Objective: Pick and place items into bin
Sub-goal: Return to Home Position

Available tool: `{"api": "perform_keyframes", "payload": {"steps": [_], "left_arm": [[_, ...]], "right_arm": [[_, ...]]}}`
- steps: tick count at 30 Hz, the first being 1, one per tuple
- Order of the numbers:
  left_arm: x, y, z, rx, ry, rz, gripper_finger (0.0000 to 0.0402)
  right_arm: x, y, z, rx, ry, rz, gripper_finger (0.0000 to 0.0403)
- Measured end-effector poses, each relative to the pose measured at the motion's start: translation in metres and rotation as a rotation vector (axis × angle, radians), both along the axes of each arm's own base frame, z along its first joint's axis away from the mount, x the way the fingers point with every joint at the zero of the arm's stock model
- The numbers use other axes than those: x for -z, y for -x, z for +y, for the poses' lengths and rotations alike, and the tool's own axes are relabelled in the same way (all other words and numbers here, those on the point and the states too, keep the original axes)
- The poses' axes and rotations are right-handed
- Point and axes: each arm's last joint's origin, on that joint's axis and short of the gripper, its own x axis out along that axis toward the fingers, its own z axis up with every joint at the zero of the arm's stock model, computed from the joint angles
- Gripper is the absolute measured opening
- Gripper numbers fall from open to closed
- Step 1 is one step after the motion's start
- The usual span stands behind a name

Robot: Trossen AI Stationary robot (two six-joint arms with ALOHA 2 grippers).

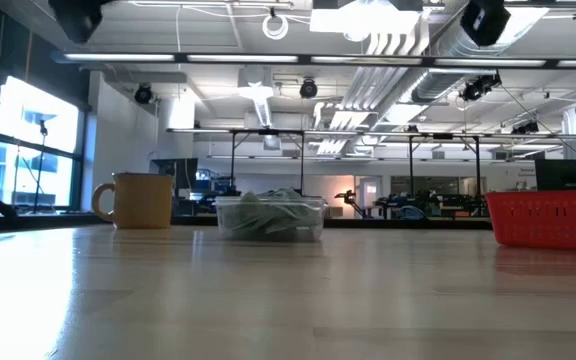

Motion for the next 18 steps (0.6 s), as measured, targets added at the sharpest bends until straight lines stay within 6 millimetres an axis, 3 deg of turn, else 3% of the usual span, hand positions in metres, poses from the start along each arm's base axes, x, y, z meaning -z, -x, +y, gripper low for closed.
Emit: {"api": "perform_keyframes", "payload": {"steps": [2, 8, 13, 15, 18], "left_arm": [[0.014, 0.014, 0.016, -0.084, -0.01, -0.011, 0.0278], [0.011, 0.056, 0.057, -0.212, -0.047, -0.152, 0.0278], [0.015, 0.08, 0.072, -0.272, -0.063, -0.182, 0.0278], [0.024, 0.08, 0.071, -0.227, -0.033, -0.152, 0.0278], [0.046, 0.073, 0.071, -0.208, 0.014, -0.097, 0.0278]], "right_arm": [[-0.001, 0.016, -0.014, 0.041, 0.041, 0.012, 0.0169], [0.0, 0.057, -0.041, 0.208, 0.079, 0.062, 0.0166], [0.009, 0.063, -0.05, 0.273, 0.079, 0.11, 0.0169], [0.014, 0.059, -0.051, 0.243, 0.07, 0.059, 0.0169], [0.04, 0.048, -0.05, 0.191, 0.063, -0.017, 0.0167]]}}
